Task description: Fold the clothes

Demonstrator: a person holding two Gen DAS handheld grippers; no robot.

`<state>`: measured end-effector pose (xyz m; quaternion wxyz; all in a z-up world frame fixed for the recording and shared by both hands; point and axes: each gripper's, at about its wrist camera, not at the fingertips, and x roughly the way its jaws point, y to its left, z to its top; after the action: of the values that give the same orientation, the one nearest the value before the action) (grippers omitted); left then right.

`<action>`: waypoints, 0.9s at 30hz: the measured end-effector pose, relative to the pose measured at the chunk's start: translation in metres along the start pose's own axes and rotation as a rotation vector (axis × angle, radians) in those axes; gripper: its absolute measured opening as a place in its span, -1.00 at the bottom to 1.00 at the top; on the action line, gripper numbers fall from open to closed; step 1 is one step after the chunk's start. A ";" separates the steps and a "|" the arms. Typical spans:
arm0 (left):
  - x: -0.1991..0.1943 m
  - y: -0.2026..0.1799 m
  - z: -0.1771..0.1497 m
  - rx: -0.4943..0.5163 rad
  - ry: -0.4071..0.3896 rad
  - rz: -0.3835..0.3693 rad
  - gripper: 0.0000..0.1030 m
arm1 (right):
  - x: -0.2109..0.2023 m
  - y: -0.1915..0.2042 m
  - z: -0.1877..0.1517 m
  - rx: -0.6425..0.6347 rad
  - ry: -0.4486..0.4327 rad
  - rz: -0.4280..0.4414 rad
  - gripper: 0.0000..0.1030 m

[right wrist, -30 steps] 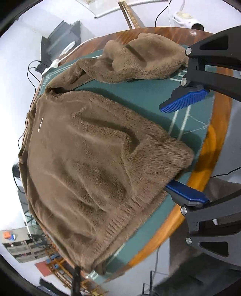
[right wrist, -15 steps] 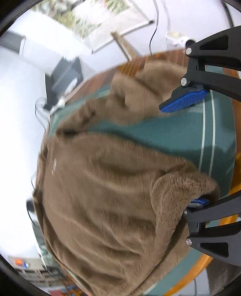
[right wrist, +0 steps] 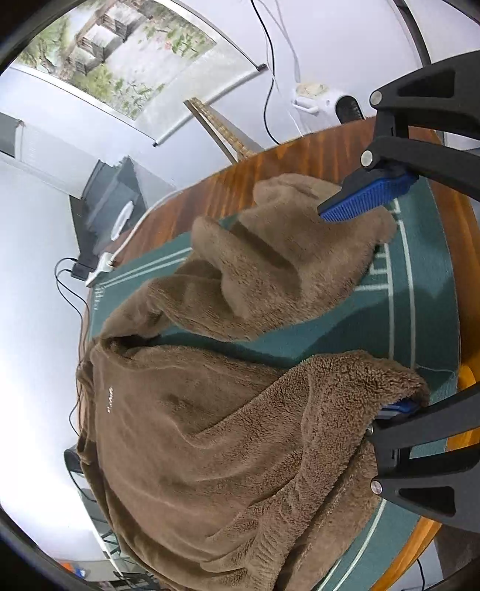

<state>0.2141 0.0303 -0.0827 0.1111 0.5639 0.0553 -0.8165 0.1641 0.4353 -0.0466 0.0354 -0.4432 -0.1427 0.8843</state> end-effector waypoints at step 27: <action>-0.019 0.030 -0.009 0.129 -0.018 -0.005 0.75 | -0.004 -0.026 -0.023 0.046 0.076 0.271 0.72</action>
<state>0.2362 0.0057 -0.0678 0.0731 0.5625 0.0032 -0.8235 0.1830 0.4643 -0.0494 -0.0690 -0.4907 -0.0596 0.8665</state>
